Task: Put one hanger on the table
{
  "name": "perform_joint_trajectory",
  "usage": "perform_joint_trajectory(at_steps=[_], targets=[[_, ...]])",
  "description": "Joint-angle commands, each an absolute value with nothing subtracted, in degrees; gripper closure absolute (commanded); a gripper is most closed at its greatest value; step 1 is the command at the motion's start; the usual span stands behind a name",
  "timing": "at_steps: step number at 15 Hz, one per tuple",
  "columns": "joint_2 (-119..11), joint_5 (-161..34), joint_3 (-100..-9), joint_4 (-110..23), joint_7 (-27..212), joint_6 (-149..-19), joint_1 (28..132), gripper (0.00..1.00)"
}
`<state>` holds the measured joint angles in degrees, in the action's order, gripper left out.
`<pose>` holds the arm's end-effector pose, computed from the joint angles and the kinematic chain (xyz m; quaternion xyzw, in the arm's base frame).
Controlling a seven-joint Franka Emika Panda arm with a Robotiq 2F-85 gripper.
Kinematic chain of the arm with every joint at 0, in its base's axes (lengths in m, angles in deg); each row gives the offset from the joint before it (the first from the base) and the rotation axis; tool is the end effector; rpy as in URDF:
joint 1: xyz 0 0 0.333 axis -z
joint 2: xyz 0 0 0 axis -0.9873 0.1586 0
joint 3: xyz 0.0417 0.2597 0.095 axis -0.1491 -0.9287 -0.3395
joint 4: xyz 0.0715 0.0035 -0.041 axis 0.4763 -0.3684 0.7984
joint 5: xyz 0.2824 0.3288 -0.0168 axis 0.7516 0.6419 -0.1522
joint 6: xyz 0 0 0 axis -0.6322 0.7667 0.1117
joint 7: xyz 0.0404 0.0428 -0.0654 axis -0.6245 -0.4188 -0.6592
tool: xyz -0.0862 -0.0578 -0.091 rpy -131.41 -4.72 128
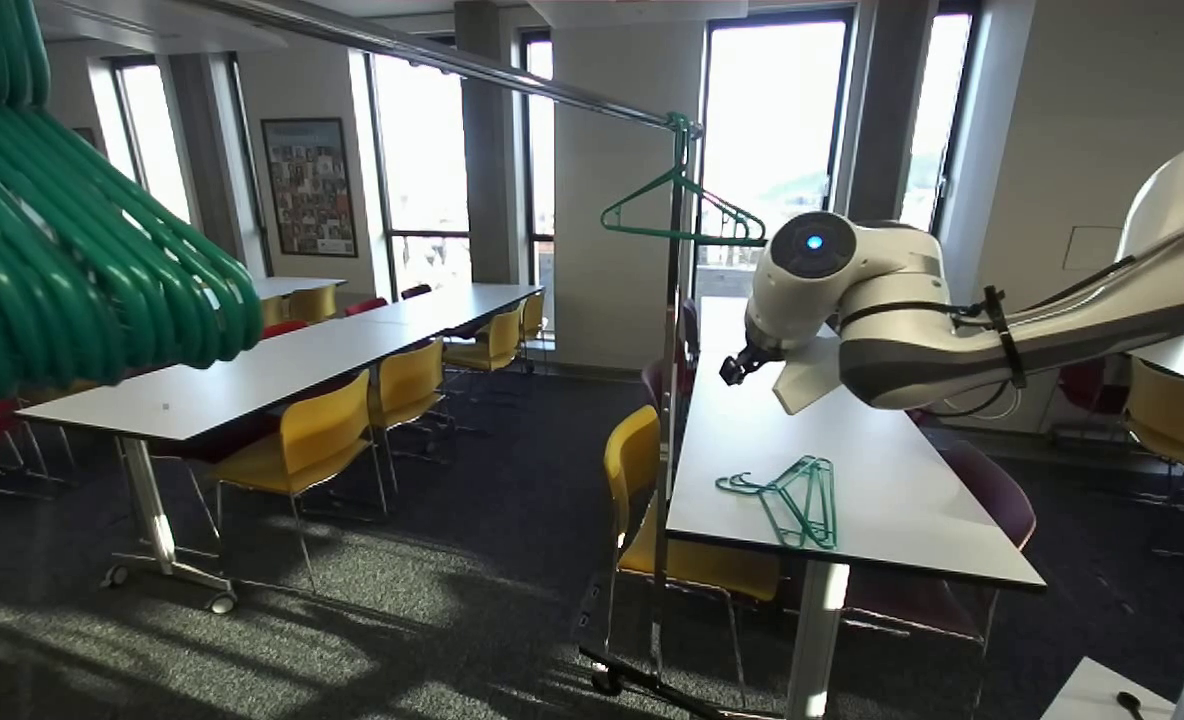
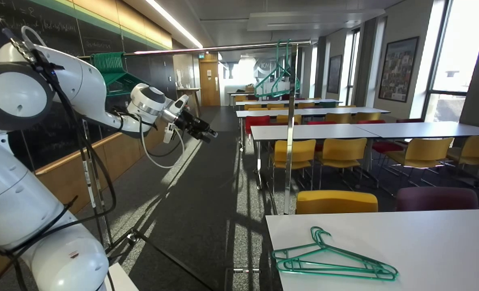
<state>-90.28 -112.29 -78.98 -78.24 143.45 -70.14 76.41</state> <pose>0.5105 0.1855 0.4856 0.8858 -0.0563 0.3553 0.2930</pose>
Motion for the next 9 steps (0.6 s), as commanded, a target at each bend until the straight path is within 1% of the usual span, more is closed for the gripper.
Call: perform_joint_trajectory(at_steps=[1,2,4,9], targets=[[-90.51,-101.85,-74.53,-78.45,140.28,-71.07,72.46,0.00],[-90.09,-106.98,-76.87,-78.09,143.85,-69.76,74.07,0.00],[-90.06,-103.25,-75.98,-78.16,142.07,-69.94,73.40,0.00],[-89.89,-102.72,-75.58,-78.18,141.95,-69.98,73.18,0.00]])
